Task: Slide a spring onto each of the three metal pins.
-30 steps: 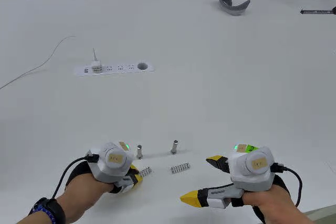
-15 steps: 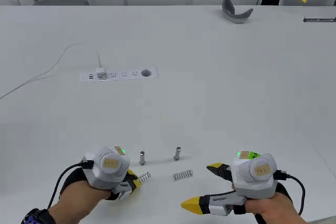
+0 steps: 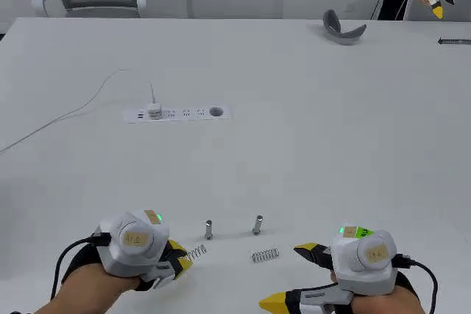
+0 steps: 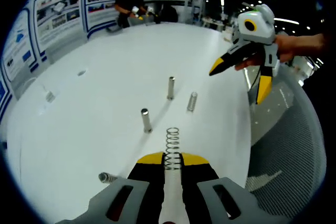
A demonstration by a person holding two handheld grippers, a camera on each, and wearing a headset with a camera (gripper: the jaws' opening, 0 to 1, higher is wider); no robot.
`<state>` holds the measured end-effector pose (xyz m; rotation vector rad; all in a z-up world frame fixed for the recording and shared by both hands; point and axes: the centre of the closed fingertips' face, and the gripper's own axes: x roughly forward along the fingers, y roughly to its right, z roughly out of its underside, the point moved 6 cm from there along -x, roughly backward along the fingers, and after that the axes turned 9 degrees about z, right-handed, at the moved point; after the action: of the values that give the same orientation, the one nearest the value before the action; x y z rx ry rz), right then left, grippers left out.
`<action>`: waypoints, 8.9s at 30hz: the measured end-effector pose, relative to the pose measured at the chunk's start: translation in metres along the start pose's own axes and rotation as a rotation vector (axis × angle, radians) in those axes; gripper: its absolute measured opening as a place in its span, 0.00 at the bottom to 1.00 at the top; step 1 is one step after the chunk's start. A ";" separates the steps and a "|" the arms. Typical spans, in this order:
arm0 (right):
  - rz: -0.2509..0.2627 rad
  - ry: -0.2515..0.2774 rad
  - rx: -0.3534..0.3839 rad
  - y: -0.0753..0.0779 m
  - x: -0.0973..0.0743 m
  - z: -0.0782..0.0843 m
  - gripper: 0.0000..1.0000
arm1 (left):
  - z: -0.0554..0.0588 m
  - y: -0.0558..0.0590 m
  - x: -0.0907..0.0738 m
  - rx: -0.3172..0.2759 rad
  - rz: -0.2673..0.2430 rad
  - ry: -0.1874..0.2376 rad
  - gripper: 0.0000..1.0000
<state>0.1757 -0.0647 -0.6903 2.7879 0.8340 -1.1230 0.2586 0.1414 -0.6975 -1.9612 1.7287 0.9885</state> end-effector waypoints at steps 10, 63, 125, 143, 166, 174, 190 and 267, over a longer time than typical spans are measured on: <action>-0.051 0.057 0.052 -0.006 0.007 -0.016 0.78 | -0.007 0.007 -0.010 0.015 -0.004 0.020 0.11; -0.428 0.090 0.180 -0.040 0.024 -0.055 0.14 | -0.060 0.059 0.004 0.263 0.174 0.020 0.11; -0.428 -0.275 -0.755 -0.039 -0.007 -0.122 0.12 | -0.087 0.048 -0.020 0.105 0.221 0.305 0.26; -0.367 -0.323 -0.744 -0.022 0.010 -0.115 0.12 | -0.040 0.029 -0.043 -0.019 0.071 0.297 0.37; -0.330 -0.375 -0.782 -0.011 0.051 -0.123 0.12 | 0.015 0.012 -0.078 -0.182 -0.114 0.305 0.58; -0.310 -0.383 -0.792 -0.008 0.067 -0.129 0.12 | 0.030 0.009 -0.087 -0.226 -0.148 0.310 0.62; -0.311 -0.403 -0.829 -0.010 0.100 -0.137 0.12 | 0.058 0.007 -0.100 -0.305 -0.198 0.306 0.67; -0.346 -0.492 -0.955 -0.022 0.162 -0.096 0.13 | 0.075 0.009 -0.114 -0.372 -0.232 0.312 0.63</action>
<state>0.3227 0.0507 -0.7207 1.5616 1.3374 -0.9869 0.2278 0.2719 -0.6695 -2.6051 1.4923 1.0198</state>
